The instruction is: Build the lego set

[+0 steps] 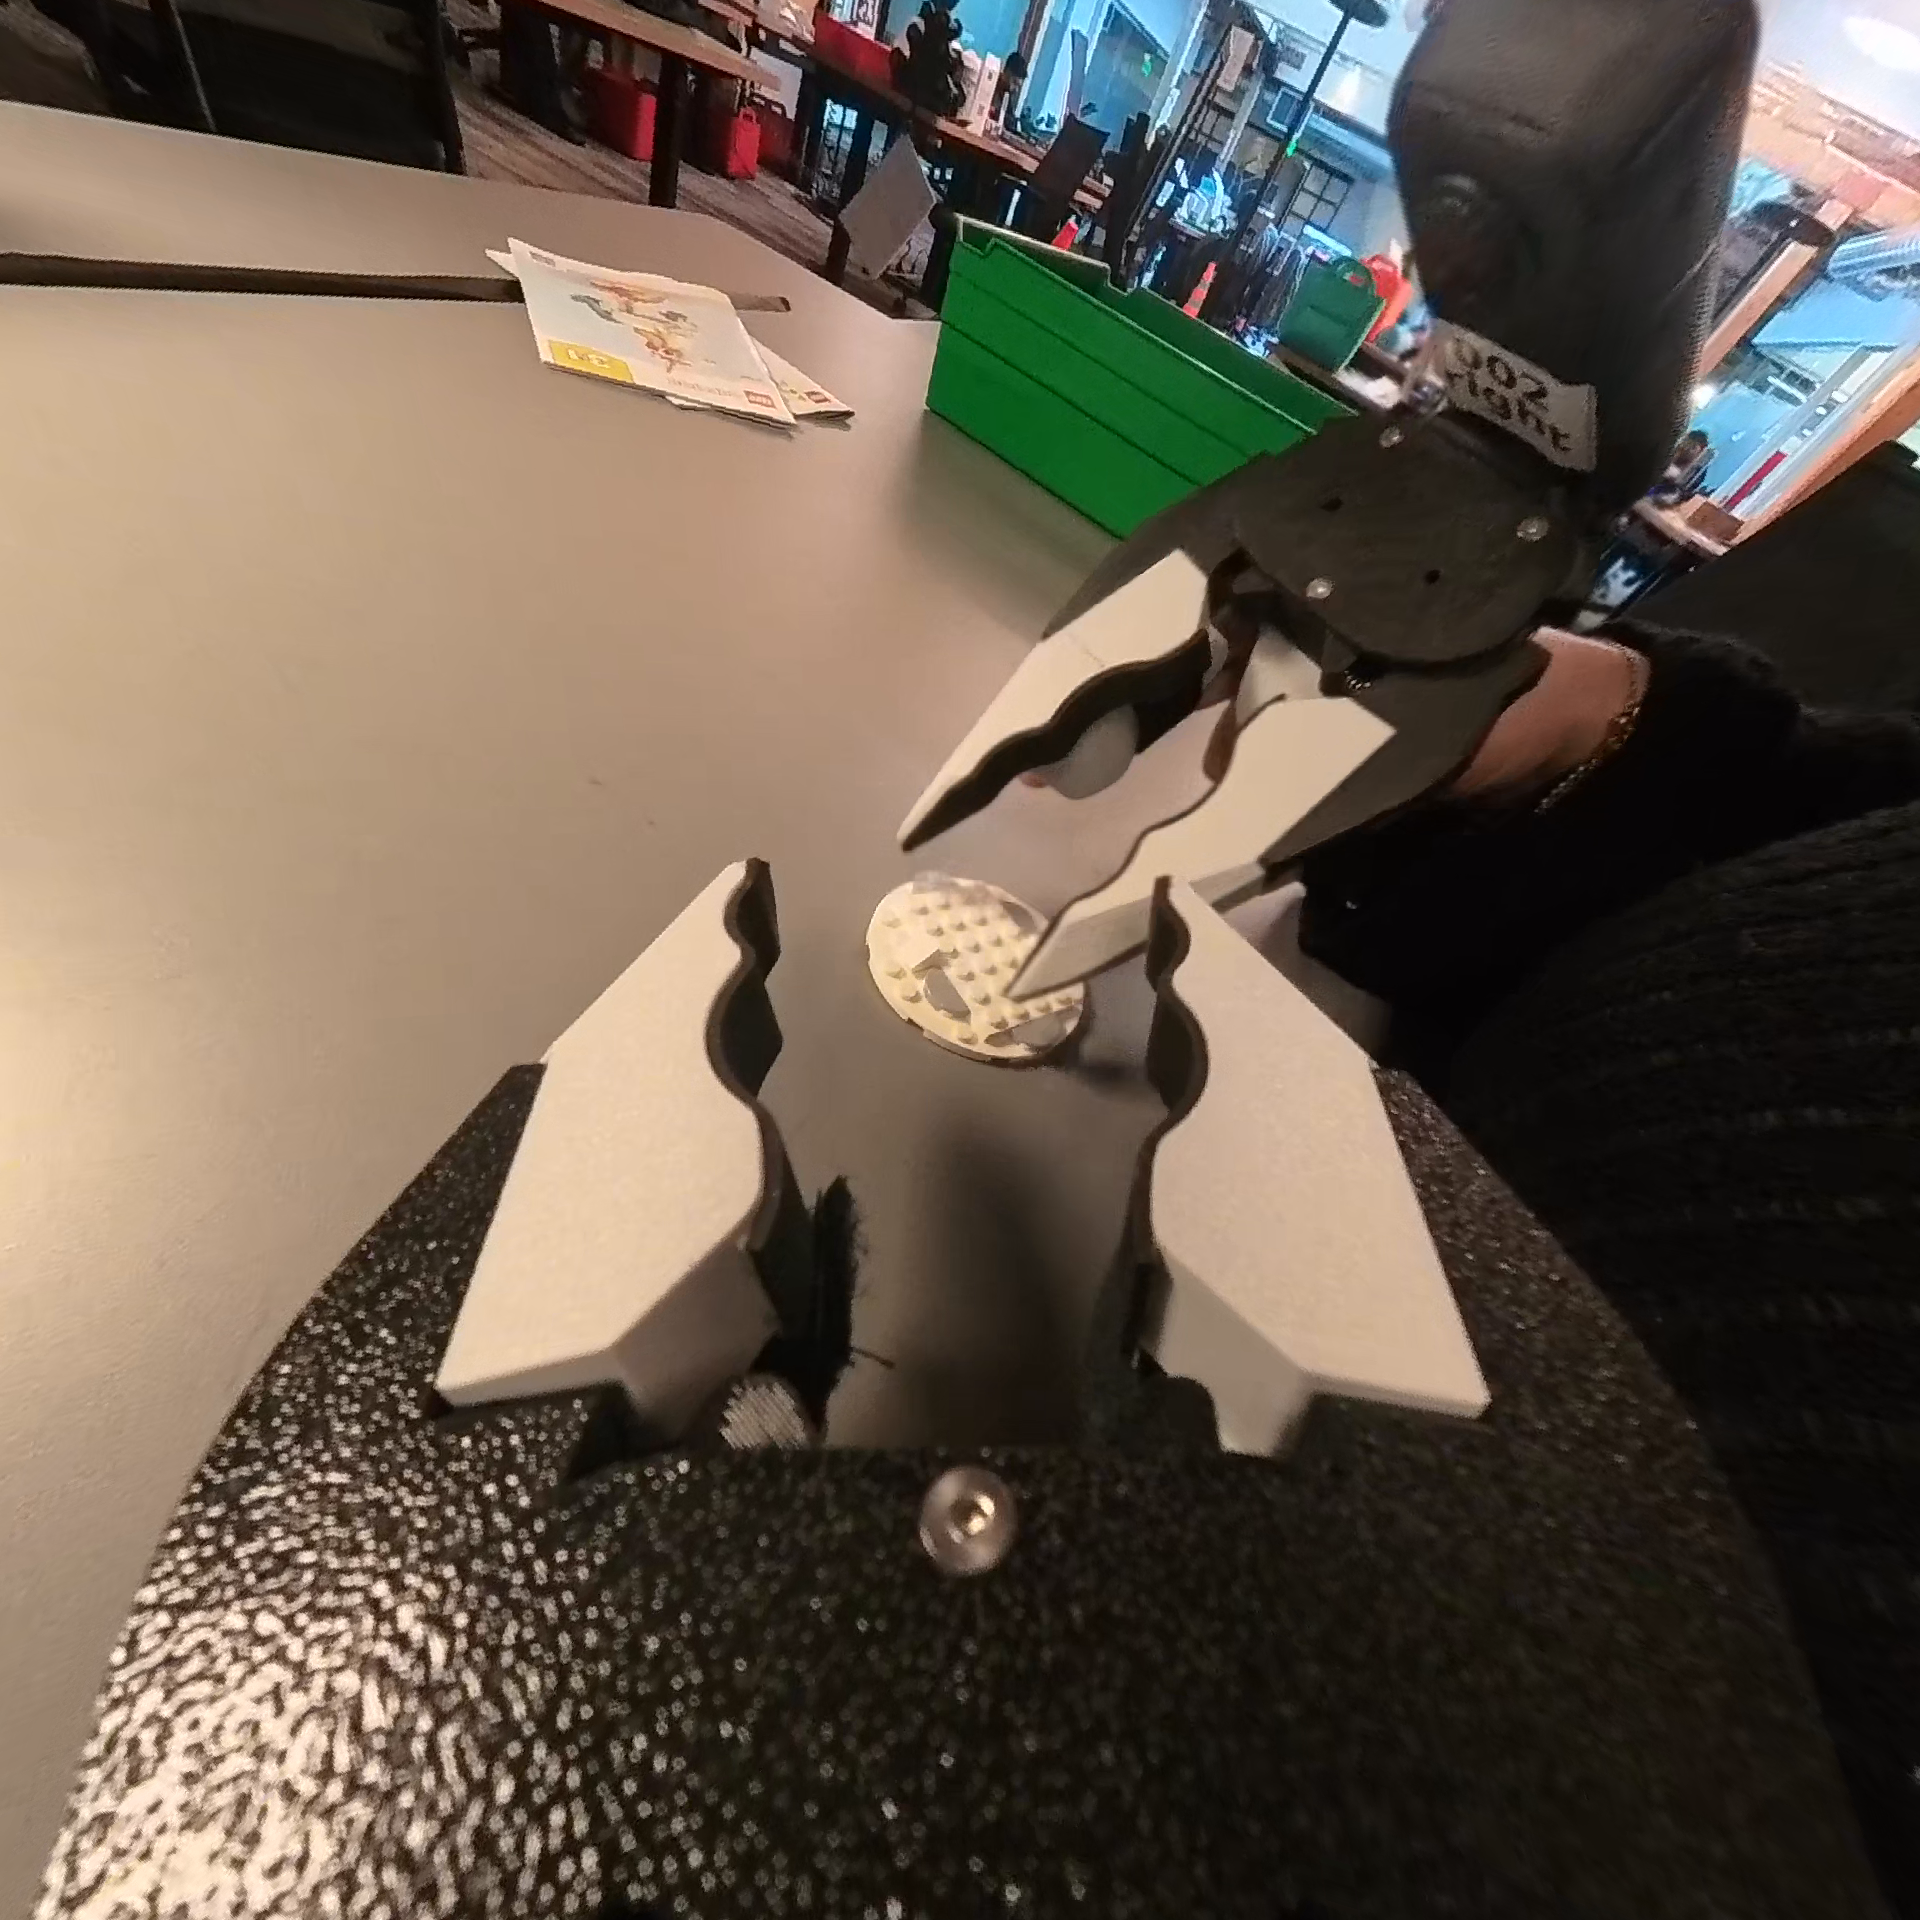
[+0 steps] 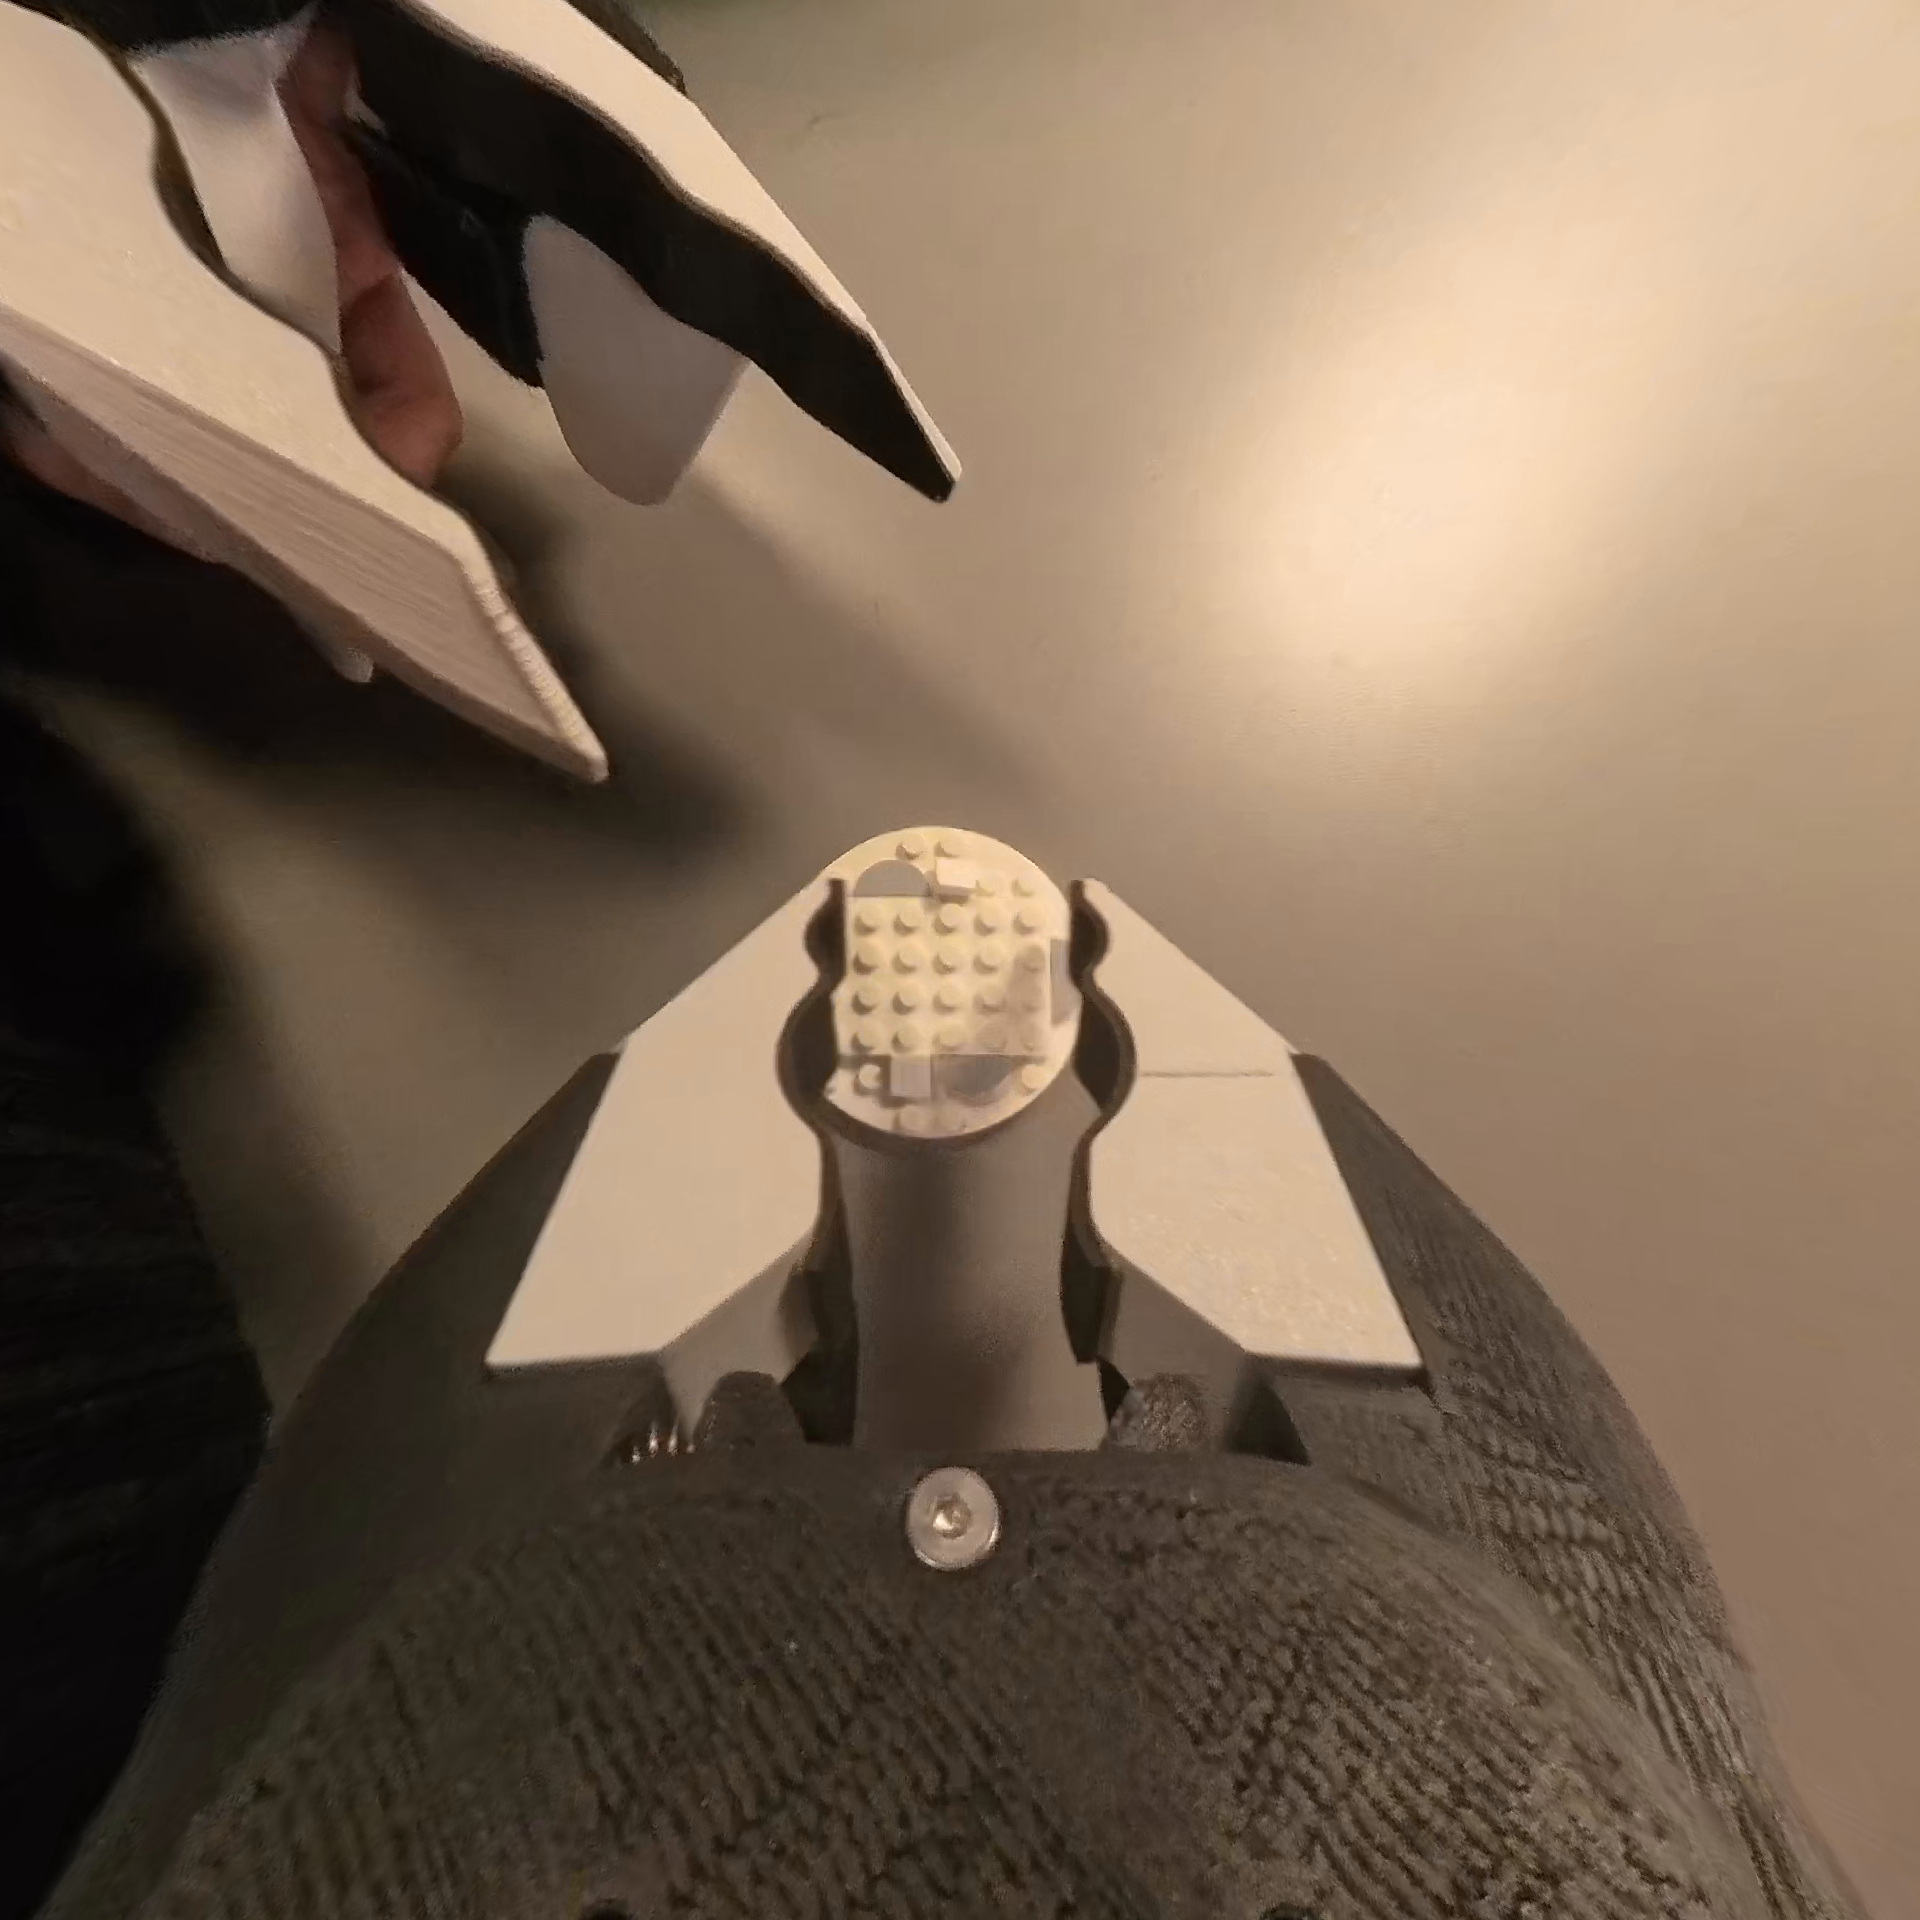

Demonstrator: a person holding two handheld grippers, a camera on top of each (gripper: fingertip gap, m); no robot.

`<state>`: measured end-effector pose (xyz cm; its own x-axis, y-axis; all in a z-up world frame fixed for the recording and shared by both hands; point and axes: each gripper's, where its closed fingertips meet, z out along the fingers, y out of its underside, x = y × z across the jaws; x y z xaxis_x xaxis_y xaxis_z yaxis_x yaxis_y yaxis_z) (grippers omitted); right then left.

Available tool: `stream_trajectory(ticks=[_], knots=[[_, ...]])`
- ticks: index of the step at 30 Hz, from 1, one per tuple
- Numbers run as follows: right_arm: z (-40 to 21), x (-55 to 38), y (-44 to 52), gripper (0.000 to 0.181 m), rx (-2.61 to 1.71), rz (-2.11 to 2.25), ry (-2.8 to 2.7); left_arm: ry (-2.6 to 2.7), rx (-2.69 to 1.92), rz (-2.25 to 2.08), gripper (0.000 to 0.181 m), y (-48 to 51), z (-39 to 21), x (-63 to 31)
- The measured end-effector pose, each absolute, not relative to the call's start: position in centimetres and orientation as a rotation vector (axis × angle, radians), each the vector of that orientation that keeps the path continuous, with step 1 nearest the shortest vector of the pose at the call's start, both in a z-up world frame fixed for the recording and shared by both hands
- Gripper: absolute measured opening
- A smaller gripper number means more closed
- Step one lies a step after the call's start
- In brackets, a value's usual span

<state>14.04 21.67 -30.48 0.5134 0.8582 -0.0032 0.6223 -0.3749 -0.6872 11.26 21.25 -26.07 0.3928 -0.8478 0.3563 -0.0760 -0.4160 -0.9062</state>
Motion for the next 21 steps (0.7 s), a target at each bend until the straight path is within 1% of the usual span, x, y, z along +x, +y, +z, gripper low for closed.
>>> stream_trajectory(ticks=[4,5,6,8,13,16,21], knots=[[-30.9,14.5,20.9,0.081,-2.112,0.538,-1.181,0.819,-1.778,-1.107,0.07,21.1,-26.1,11.4],[-31.2,14.5,20.7,0.088,-2.105,0.532,-1.193,0.822,-1.779,-1.105,0.07,21.1,-26.1,11.4],[-31.5,14.5,20.5,0.091,-2.097,0.519,-1.205,0.823,-1.779,-1.104,0.07,21.1,-26.2,11.4],[-31.9,14.4,20.4,0.091,-2.083,0.499,-1.205,0.821,-1.776,-1.104,0.07,21.1,-26.1,11.4],[-32.2,14.2,20.5,0.084,-2.071,0.512,-1.173,0.816,-1.772,-1.105,0.07,21.1,-26.1,11.3],[-32.2,14.1,20.4,0.074,-2.055,0.526,-1.187,0.822,-1.77,-1.107,0.07,21.0,-26.1,11.4],[-32.1,14.1,20.4,0.065,-2.047,0.535,-1.212,0.824,-1.759,-1.127,0.071,20.9,-25.9,11.4]])
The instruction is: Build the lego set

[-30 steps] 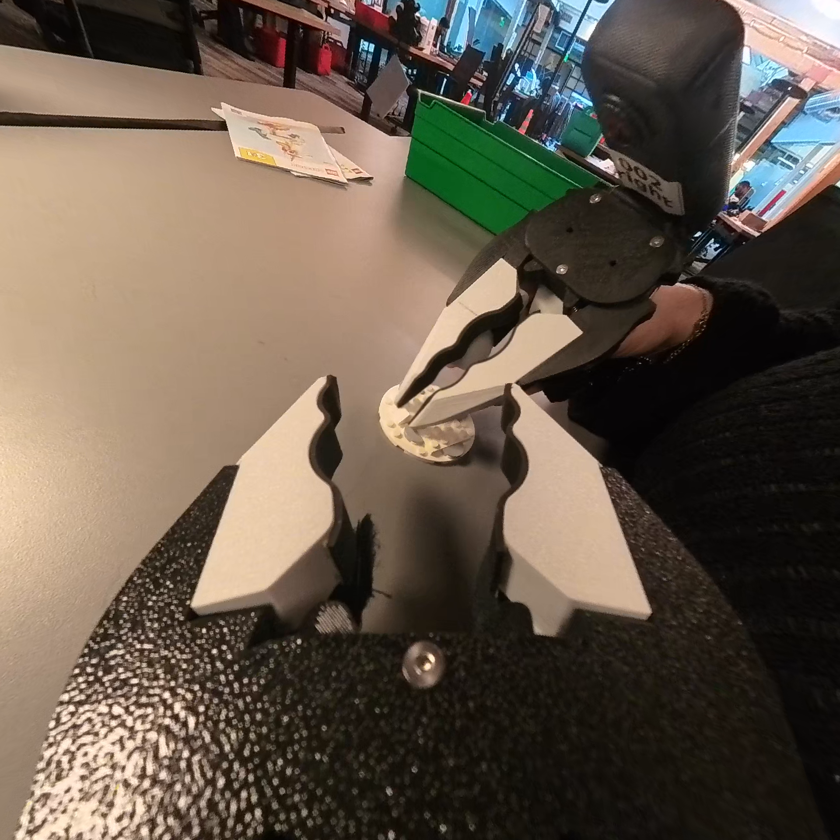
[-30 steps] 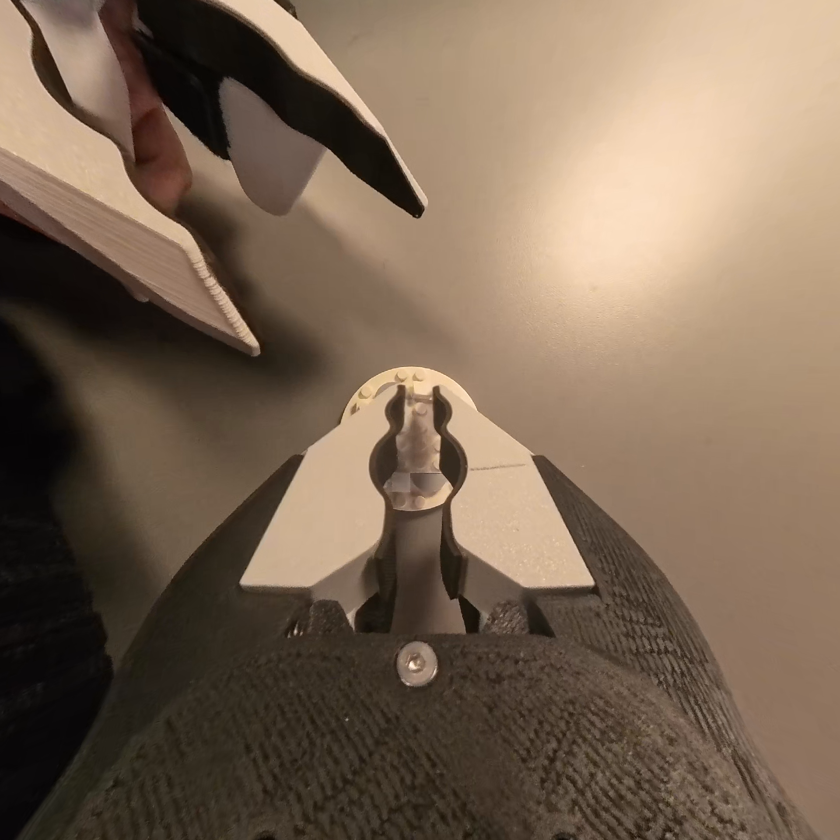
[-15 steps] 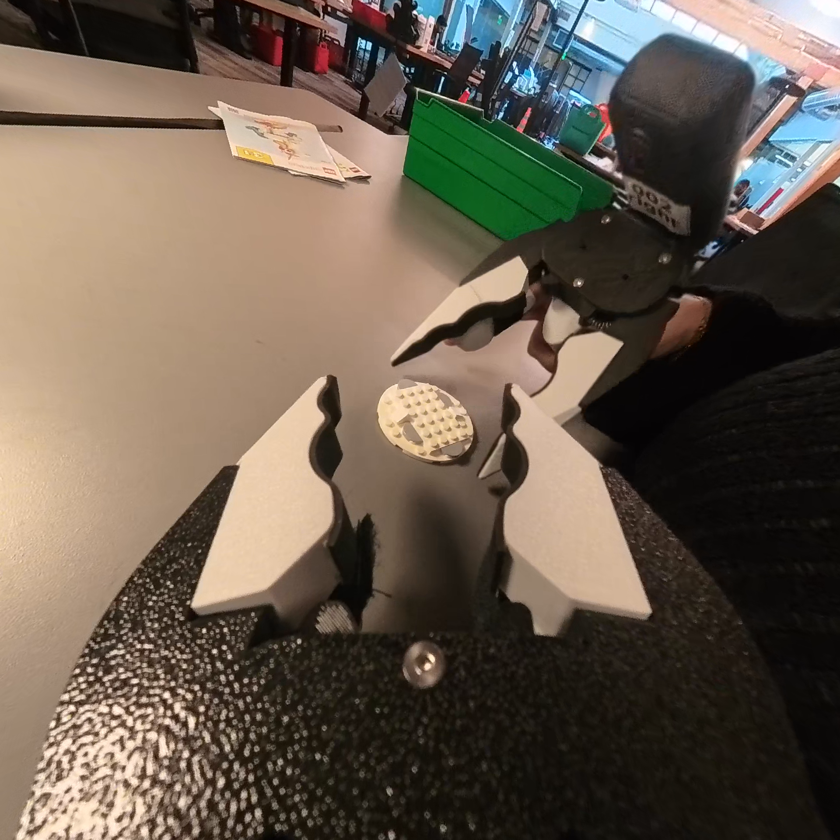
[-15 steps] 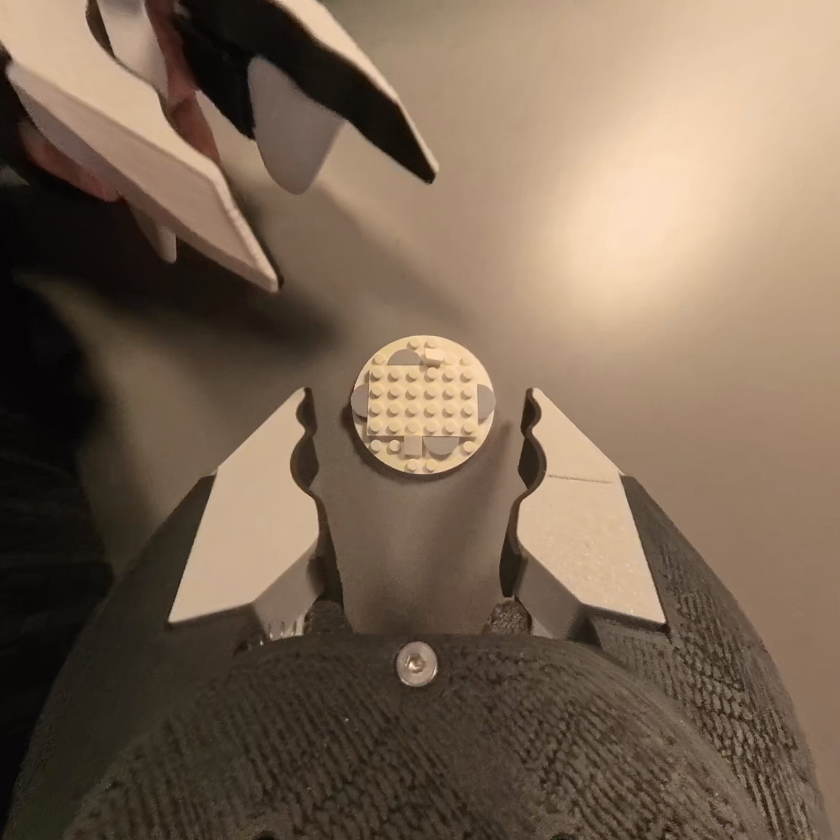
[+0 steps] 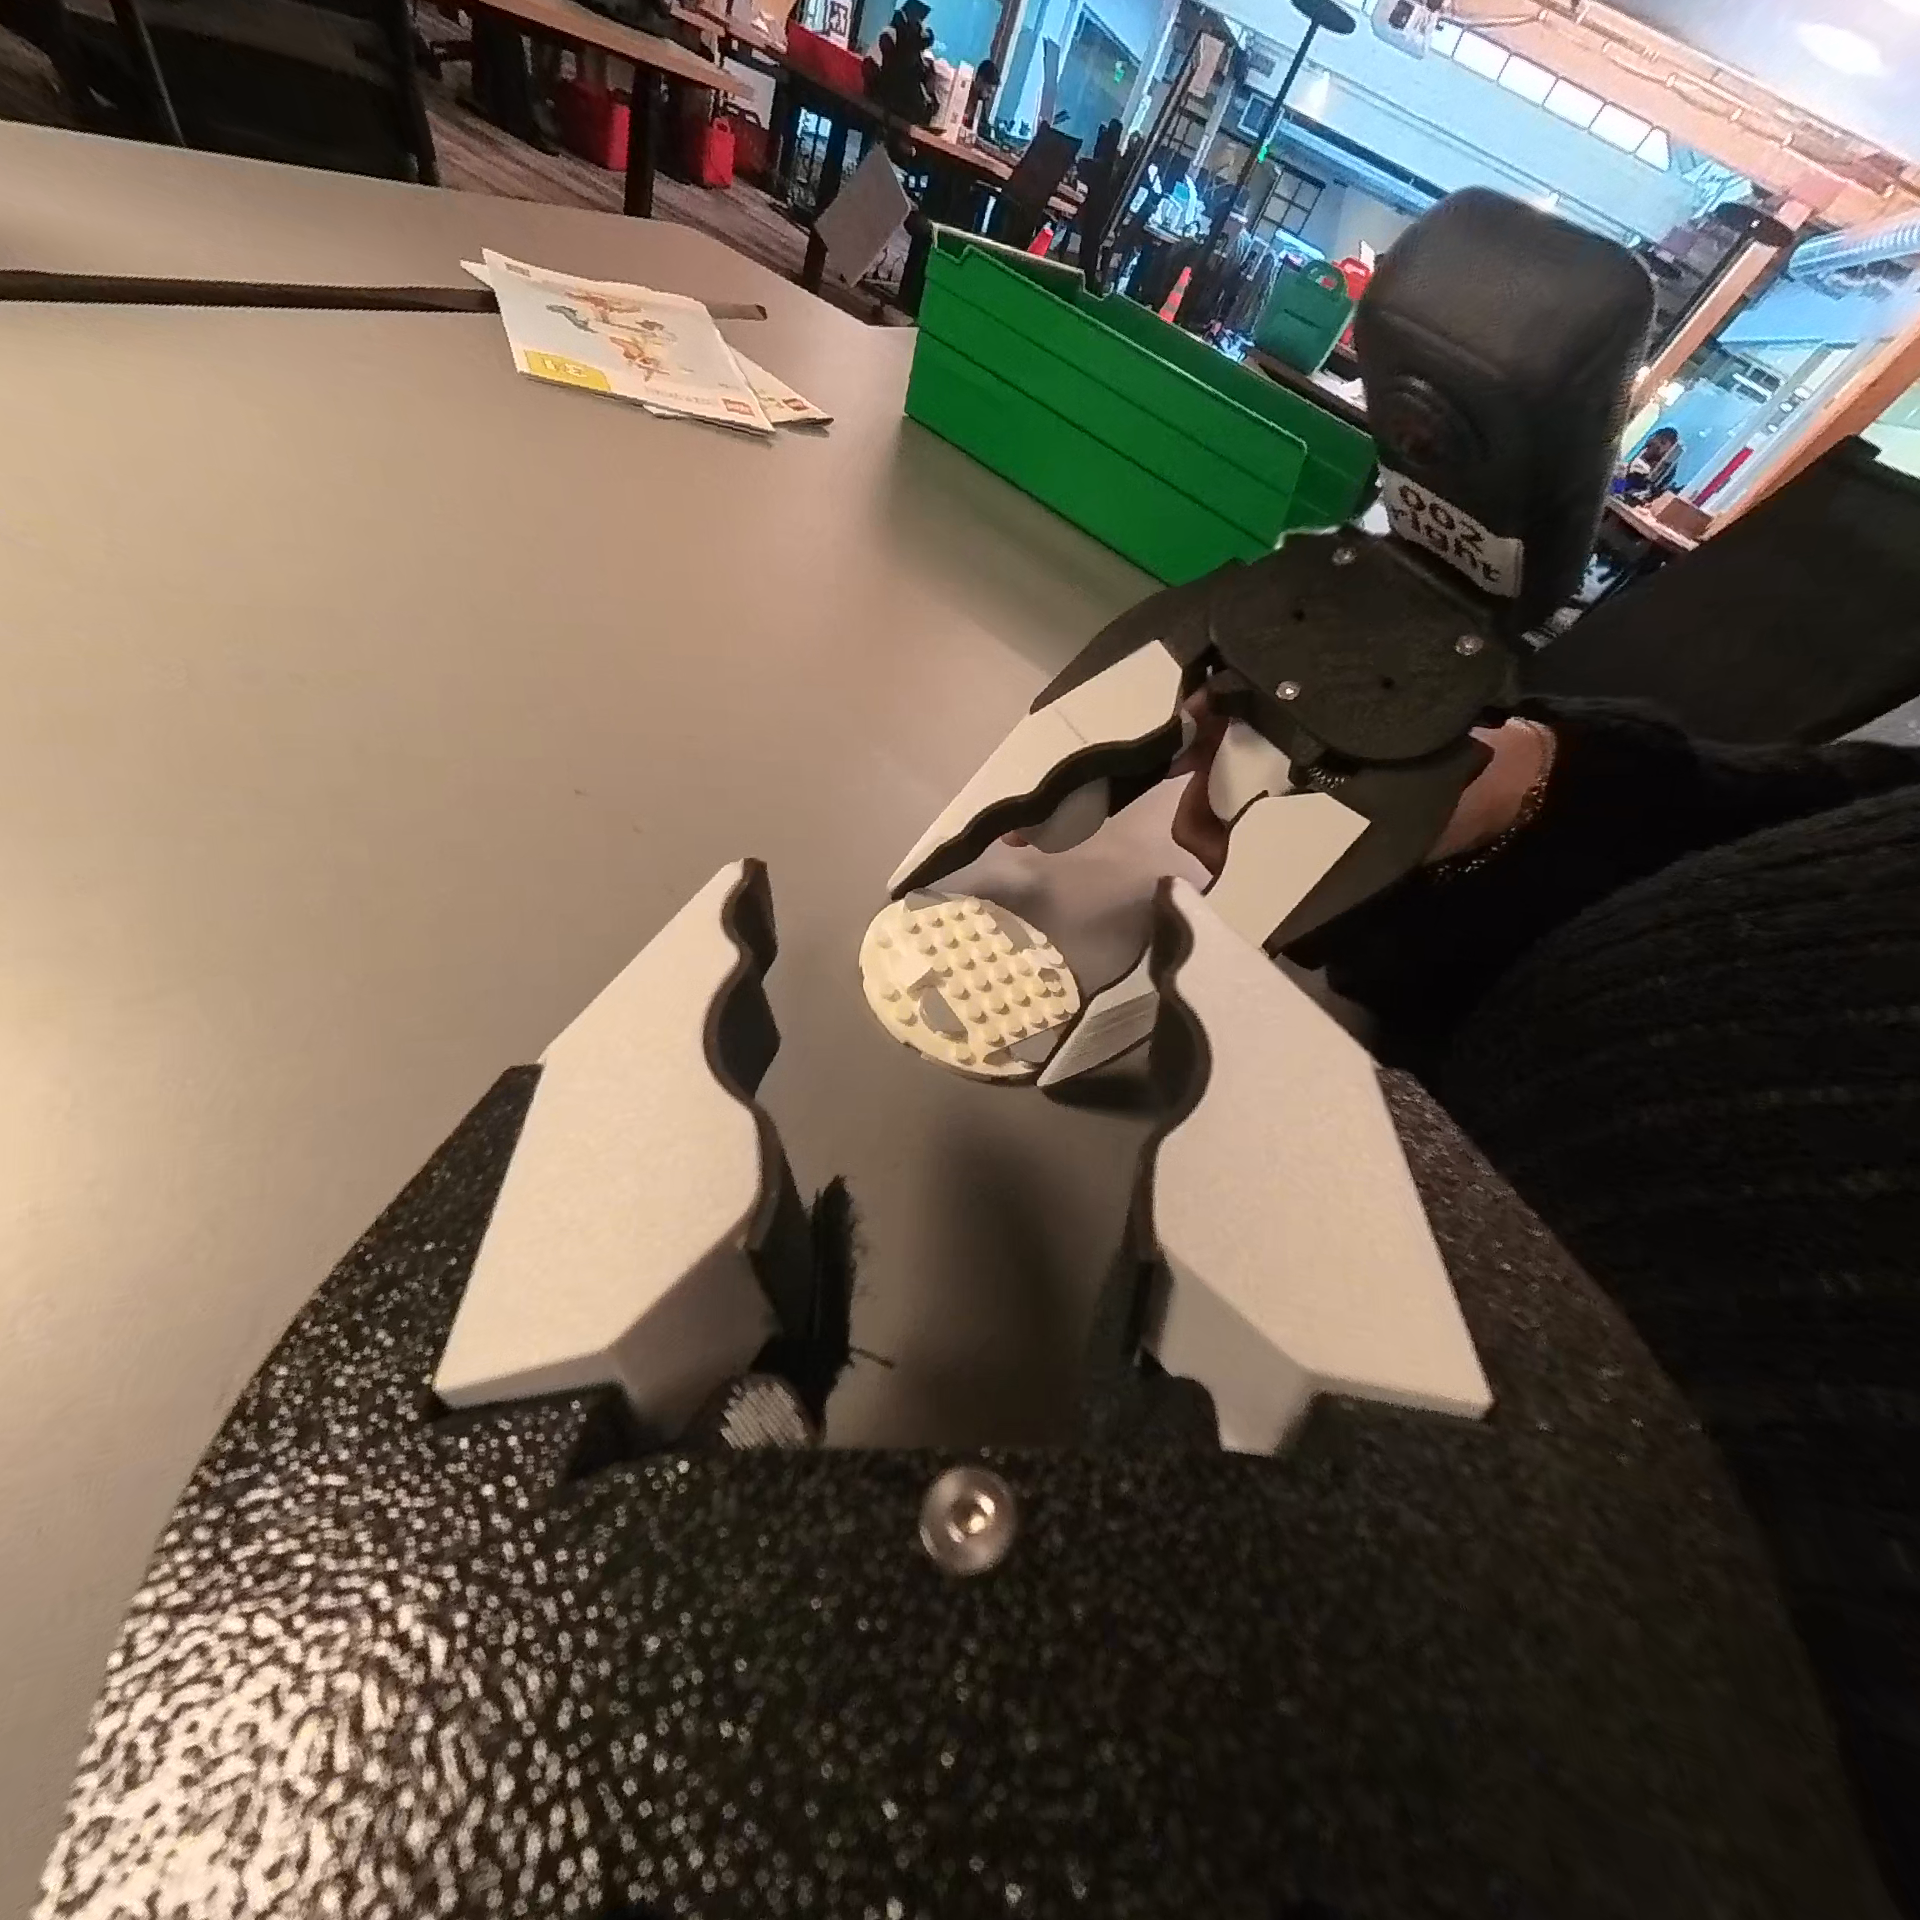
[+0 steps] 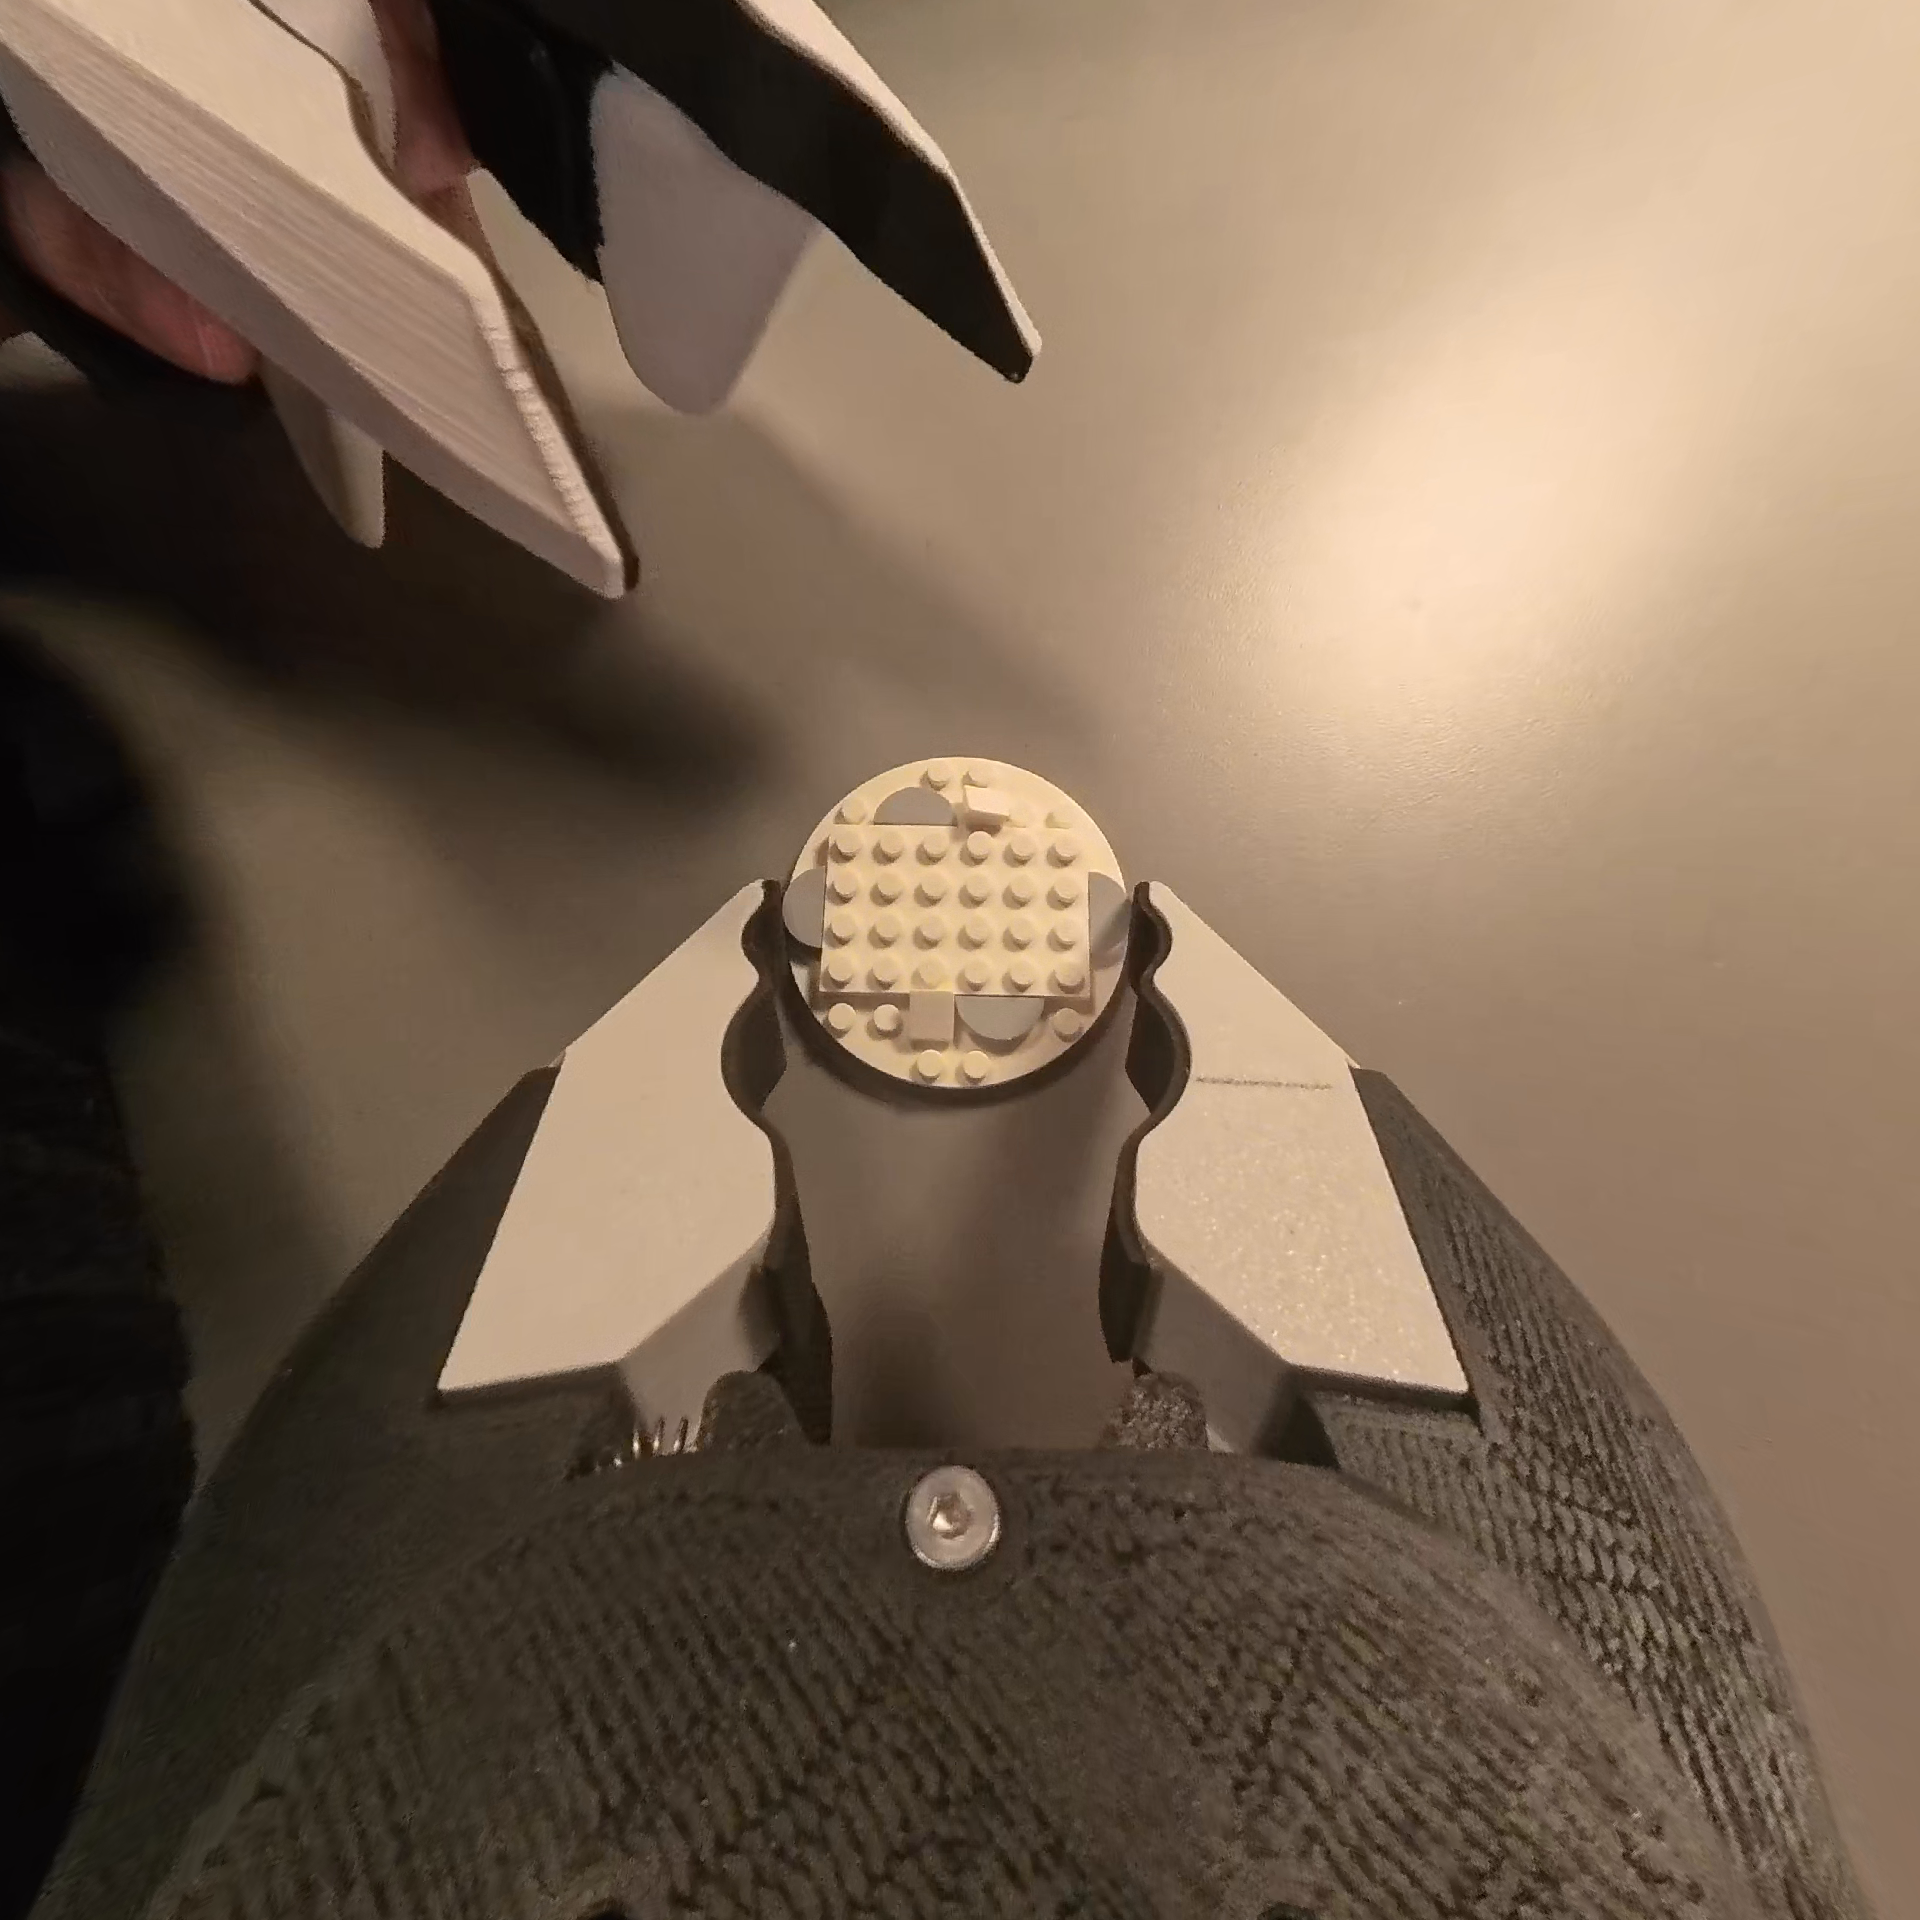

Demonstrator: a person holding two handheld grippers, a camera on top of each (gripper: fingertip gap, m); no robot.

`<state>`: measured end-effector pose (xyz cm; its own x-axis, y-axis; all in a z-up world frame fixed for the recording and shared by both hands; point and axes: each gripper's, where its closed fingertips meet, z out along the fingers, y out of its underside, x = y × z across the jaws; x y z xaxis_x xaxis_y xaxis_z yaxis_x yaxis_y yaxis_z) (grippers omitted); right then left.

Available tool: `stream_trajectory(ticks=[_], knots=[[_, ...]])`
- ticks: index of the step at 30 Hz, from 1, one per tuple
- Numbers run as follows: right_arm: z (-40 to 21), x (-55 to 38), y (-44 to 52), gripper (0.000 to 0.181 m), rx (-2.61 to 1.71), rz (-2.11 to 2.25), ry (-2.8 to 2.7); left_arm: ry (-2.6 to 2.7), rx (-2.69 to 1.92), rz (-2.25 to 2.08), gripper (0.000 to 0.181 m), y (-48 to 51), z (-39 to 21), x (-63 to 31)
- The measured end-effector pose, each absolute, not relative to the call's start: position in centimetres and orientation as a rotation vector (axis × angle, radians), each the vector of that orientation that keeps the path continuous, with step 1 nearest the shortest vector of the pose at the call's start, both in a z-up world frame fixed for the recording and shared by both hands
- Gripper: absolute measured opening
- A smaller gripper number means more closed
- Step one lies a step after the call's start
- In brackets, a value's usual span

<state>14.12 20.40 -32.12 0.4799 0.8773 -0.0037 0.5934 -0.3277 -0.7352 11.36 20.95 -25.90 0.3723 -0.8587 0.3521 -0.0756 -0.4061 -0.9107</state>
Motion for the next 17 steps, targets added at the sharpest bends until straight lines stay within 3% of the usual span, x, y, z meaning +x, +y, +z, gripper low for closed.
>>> stream_trajectory(ticks=[6,12,17], knots=[[-31.5,14.2,20.8,0.065,-2.034,0.536,-1.271,1.008,-1.671,-0.969,0.074,20.5,-26.0,11.4],[-27.7,13.7,21.8,0.065,-1.992,0.696,-1.309,1.32,-1.359,-0.408,0.07,21.8,-26.3,11.1],[-25.0,12.7,22.2,0.065,-1.953,0.816,-1.349,1.417,-1.149,-0.182,0.057,22.5,-26.3,11.4]])
